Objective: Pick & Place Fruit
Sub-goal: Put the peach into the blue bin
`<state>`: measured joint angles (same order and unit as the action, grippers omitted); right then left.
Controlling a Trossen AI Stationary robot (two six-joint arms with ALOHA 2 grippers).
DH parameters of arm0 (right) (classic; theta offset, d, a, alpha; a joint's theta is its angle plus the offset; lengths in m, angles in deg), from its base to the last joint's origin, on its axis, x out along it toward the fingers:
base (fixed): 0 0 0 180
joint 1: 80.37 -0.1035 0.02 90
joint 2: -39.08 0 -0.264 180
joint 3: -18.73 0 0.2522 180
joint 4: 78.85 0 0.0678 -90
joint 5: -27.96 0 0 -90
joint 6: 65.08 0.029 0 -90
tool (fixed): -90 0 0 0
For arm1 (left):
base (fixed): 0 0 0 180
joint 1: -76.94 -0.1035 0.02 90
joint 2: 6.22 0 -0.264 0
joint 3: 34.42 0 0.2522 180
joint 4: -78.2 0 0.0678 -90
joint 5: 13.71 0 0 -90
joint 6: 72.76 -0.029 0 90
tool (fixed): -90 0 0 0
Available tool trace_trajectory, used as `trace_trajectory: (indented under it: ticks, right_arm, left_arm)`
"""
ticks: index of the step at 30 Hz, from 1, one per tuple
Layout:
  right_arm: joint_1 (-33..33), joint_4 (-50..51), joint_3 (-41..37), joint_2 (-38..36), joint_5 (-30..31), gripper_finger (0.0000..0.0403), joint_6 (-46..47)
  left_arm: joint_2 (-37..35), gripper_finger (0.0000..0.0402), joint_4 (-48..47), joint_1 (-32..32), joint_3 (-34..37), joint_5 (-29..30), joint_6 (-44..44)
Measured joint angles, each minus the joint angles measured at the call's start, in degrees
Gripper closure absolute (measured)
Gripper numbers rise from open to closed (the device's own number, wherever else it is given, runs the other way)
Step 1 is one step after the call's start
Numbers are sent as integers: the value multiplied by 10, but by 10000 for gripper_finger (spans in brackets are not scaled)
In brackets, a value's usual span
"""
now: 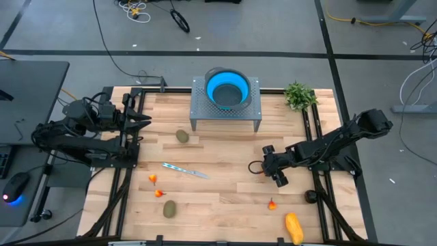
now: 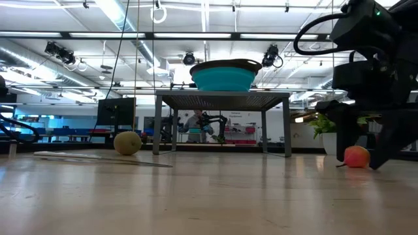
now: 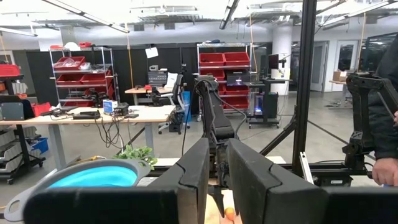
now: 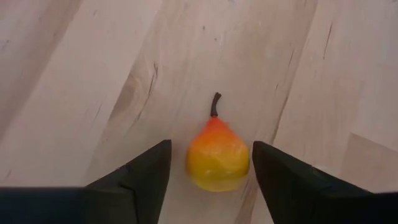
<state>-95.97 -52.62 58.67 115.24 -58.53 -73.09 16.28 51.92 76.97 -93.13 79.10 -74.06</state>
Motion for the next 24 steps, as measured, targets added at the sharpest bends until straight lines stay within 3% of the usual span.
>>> trace_trajectory:
  ticks: [24]
  right_arm:
    - [0,1,0,0,-1,248,0]
  left_arm:
    - [0,334,0,0,0,0,0]
